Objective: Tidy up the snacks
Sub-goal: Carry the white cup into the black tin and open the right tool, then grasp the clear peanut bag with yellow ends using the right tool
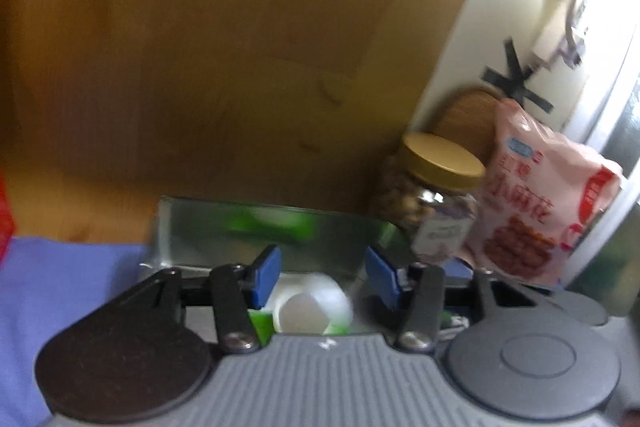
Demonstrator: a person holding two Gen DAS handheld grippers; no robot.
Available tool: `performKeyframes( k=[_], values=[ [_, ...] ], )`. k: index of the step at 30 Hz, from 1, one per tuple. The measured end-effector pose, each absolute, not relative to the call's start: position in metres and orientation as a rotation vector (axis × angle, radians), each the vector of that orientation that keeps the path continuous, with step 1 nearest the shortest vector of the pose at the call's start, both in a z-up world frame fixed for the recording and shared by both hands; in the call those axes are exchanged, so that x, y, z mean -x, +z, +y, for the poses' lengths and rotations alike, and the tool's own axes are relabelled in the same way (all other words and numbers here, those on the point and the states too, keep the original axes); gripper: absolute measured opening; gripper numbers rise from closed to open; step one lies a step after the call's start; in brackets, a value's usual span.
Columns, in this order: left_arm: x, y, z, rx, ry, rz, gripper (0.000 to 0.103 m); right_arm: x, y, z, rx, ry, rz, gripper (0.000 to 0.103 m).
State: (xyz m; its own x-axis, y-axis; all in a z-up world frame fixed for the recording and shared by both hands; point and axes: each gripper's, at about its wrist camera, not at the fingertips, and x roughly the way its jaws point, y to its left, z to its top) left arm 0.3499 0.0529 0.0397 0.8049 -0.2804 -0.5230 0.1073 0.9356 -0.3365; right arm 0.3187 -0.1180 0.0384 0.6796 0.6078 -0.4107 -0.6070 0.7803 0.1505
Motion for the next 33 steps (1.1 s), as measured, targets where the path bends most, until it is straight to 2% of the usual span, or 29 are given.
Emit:
performKeyframes(
  k=[4,9,10,11,22,27,33],
  values=[
    [-0.335,0.041,0.085,0.305,-0.030,0.524,0.061,-0.314,0.035,-0.154,-0.158,0.607,0.437,0.035],
    [-0.353,0.013,0.104,0.353,0.070,0.698,0.062,-0.328,0.015,-0.176,-0.333,0.550,0.551,0.054],
    [-0.354,0.007,0.105,0.384,0.048,0.727,0.060,-0.330,0.011,-0.177,-0.364,0.557,0.569,0.055],
    [-0.354,0.000,0.103,0.414,0.023,0.760,0.058,-0.331,0.010,-0.178,-0.379,0.551,0.578,0.055],
    [-0.311,0.004,0.087,0.434,0.032,0.788,0.065,-0.314,0.012,-0.189,-0.436,0.573,0.661,0.056],
    [-0.261,0.038,0.114,0.509,0.084,0.614,0.069,-0.265,0.036,-0.216,-0.446,0.528,0.507,0.056],
    [-0.208,0.046,0.101,0.495,-0.019,0.600,0.072,-0.211,0.013,-0.232,-0.321,0.562,0.543,0.055]
  ],
)
